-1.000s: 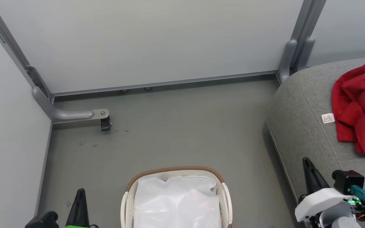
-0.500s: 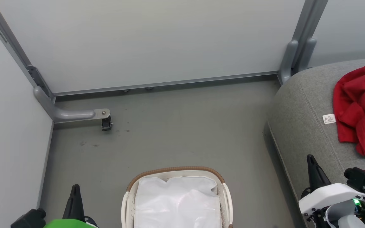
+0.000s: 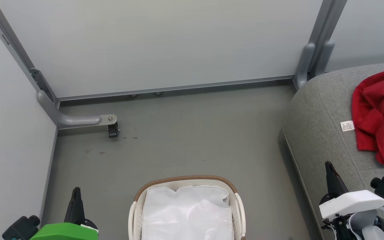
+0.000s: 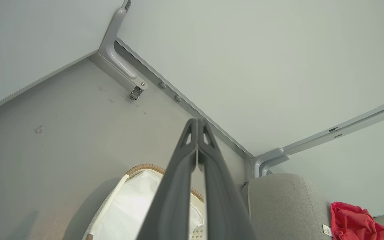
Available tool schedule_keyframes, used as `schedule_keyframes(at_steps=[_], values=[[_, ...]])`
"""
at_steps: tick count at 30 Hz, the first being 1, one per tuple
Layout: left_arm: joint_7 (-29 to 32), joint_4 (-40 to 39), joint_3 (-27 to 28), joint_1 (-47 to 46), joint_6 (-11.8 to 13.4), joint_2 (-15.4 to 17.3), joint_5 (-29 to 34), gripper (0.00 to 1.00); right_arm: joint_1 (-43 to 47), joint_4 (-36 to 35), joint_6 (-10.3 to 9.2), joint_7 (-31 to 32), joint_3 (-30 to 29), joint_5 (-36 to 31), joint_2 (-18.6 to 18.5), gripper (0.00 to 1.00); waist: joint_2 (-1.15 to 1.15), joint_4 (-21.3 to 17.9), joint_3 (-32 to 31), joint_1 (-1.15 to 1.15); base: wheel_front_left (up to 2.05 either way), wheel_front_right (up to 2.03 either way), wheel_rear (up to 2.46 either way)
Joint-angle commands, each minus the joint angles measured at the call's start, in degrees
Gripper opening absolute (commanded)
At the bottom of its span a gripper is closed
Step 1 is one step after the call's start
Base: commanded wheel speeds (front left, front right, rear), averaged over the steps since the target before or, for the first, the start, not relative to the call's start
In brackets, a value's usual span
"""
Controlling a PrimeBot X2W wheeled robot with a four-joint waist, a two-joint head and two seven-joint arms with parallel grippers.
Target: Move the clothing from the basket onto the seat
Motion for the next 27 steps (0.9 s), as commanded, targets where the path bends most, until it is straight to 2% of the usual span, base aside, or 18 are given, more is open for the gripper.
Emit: schedule_keyframes(at_steps=[1, 27], values=[[0.37, -0.88, 0.42, -1.89, 0.0, 0.49, -1.83, 0.0, -0.83, -1.01, -0.02, 0.41, -0.22, 2.27, -0.46, 0.0, 0.0, 0.03, -0.01, 0.0, 0.0, 0.0, 0.0], [5.01, -2.03, 1.83, -4.2, 0.0, 0.62, -17.59, 0.0, -1.08, -2.68, -0.04, 5.04, -0.74, 21.1, -0.55, 0.0, 0.0, 0.53, -0.18, 0.0, 0.0, 0.0, 0.0]])
